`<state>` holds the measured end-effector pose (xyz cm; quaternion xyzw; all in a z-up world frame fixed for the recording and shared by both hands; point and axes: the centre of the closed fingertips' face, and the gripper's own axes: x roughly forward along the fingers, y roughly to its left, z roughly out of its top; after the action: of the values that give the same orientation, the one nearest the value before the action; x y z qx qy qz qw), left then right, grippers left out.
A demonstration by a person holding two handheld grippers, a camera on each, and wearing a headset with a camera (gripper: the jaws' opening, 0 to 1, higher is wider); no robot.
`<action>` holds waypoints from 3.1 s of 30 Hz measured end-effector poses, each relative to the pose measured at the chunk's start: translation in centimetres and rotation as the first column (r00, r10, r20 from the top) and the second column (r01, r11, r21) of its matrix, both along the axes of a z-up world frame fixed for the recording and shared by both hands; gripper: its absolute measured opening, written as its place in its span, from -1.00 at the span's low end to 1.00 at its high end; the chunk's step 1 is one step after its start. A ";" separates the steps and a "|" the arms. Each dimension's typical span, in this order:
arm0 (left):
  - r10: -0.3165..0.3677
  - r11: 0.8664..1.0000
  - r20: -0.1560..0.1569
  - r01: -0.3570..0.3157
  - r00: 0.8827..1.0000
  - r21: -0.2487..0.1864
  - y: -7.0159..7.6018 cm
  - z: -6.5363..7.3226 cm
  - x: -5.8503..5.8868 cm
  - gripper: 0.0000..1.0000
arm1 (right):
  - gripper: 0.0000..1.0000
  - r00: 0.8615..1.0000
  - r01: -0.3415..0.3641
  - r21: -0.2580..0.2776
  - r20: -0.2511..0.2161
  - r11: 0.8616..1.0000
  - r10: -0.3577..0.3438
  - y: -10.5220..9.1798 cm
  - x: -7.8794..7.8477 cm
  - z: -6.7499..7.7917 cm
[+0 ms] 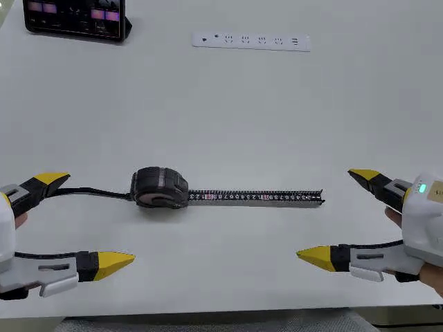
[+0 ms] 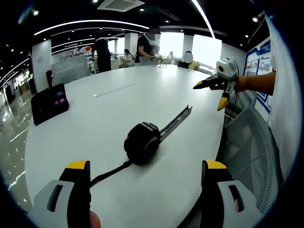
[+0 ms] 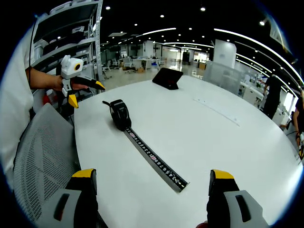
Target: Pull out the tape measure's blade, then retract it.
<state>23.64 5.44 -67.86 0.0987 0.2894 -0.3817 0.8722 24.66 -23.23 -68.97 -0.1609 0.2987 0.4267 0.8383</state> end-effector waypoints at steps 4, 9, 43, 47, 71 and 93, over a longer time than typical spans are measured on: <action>0.004 1.000 0.002 -0.004 1.000 -0.006 0.1 0.0 -0.1 0.95 | 0.97 1.000 0.003 0.013 0.003 1.000 -0.003 0.0 -0.1 0.2; 0.006 1.000 -0.007 -0.006 1.000 -0.008 0.0 -0.1 -0.4 0.96 | 0.98 1.000 0.013 0.027 0.010 1.000 -0.013 0.0 -0.4 0.5; 0.082 0.996 0.003 -0.081 0.997 -0.047 0.8 -0.3 -1.3 0.98 | 0.98 0.994 0.105 0.123 0.019 0.987 -0.108 -0.7 -1.2 0.7; 0.081 0.996 0.003 -0.081 0.997 -0.046 0.9 -0.2 -1.2 0.98 | 0.98 0.994 0.105 0.115 0.021 0.988 -0.108 -0.8 -1.2 0.6; 0.085 0.995 -0.007 -0.085 0.996 -0.049 1.0 -0.3 -1.3 0.98 | 0.98 0.994 0.104 0.092 0.004 0.990 -0.105 -0.9 -1.5 0.3; 0.096 0.993 -0.011 -0.097 0.995 -0.063 -0.1 -0.2 -0.6 0.98 | 0.96 0.995 0.101 0.087 0.002 0.991 -0.101 -1.0 -1.4 0.1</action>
<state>23.07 5.34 -68.05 0.0555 0.2850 -0.3484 0.8913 23.21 -24.19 -68.91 -0.1103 0.2851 0.3958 0.8659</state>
